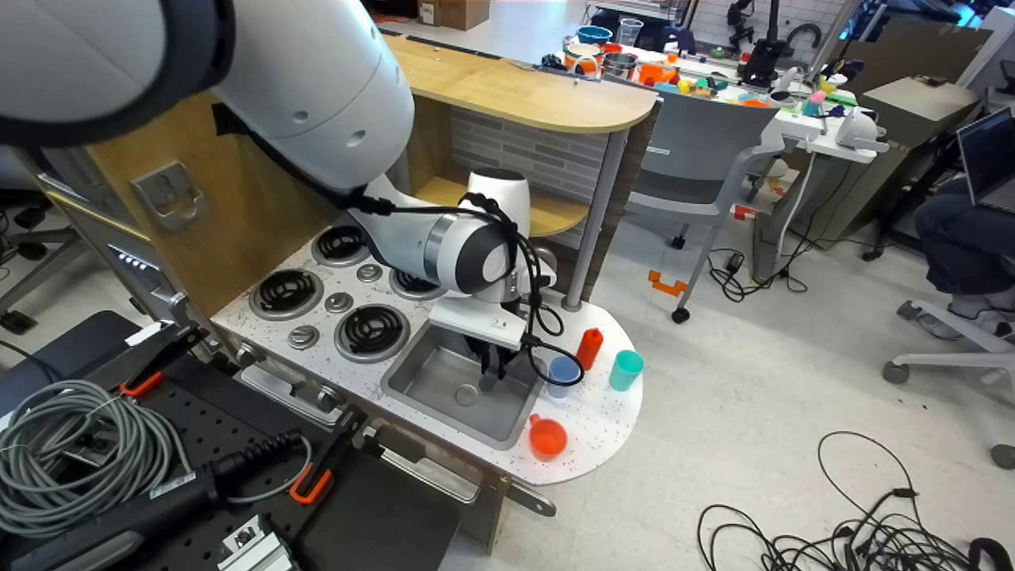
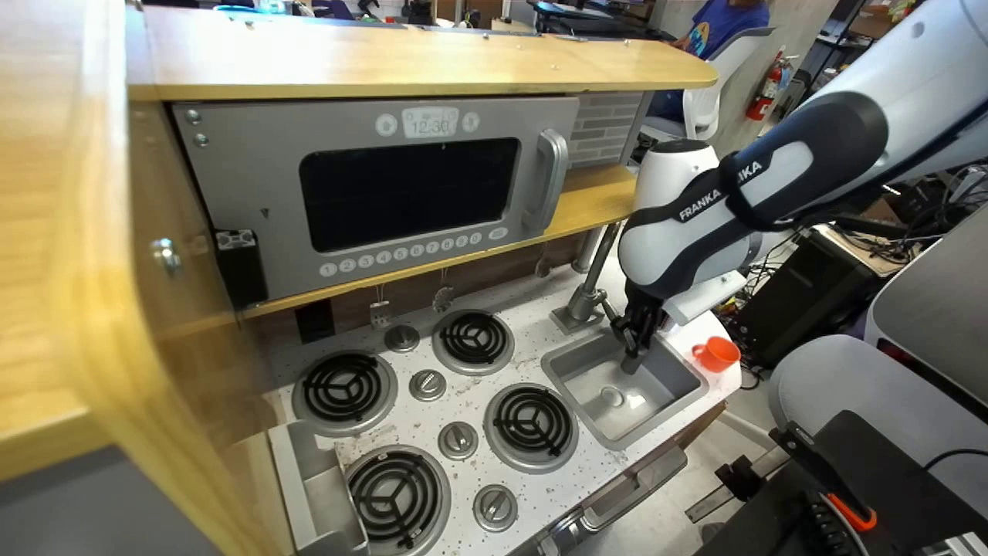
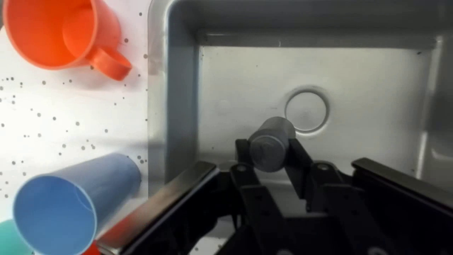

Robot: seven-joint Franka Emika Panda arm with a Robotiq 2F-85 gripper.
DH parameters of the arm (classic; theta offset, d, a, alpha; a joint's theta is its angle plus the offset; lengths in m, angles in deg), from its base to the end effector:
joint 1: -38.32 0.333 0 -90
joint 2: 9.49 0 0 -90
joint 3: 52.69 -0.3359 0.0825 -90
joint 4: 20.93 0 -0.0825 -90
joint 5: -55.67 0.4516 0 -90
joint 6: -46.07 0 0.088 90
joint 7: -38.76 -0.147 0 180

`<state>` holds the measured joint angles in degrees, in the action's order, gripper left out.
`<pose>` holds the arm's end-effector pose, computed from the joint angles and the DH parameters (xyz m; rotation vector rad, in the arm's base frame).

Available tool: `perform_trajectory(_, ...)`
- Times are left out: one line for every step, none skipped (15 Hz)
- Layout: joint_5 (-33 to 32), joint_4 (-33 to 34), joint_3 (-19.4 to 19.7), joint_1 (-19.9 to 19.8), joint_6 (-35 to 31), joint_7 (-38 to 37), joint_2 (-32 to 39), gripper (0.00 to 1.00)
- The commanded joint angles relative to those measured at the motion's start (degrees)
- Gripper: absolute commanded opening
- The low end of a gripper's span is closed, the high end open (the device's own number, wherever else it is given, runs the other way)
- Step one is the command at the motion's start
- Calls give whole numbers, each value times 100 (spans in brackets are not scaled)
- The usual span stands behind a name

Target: Remove the grey thing from the sink and put it in the red cup

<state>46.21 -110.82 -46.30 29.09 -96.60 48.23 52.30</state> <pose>0.6618 -0.1901 -0.0940 2.9714 0.1236 -0.2891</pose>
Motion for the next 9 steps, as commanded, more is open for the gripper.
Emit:
perform_trajectory(180, -1009, -196, -80, 63, 58, -1056, 7)
perform_trajectory(211, -1131, -168, -70, 157, -21, -1226, 7)
perform_trajectory(259, -1314, -132, -81, 215, -63, -1381, 7)
perform_trajectory(291, -1448, -109, -102, 234, -87, -1523, 7)
perform_trajectory(329, -1574, -72, -117, 256, -140, -1684, 7)
perform_trajectory(355, -1691, -27, -128, 228, -183, -1825, 7)
perform_trajectory(361, -1793, 26, -148, 197, -229, -1965, 7)
perform_trajectory(373, -1841, 72, -176, 204, -264, -2065, 7)
perform_trajectory(370, -1902, 146, -192, 165, -319, -2168, 7)
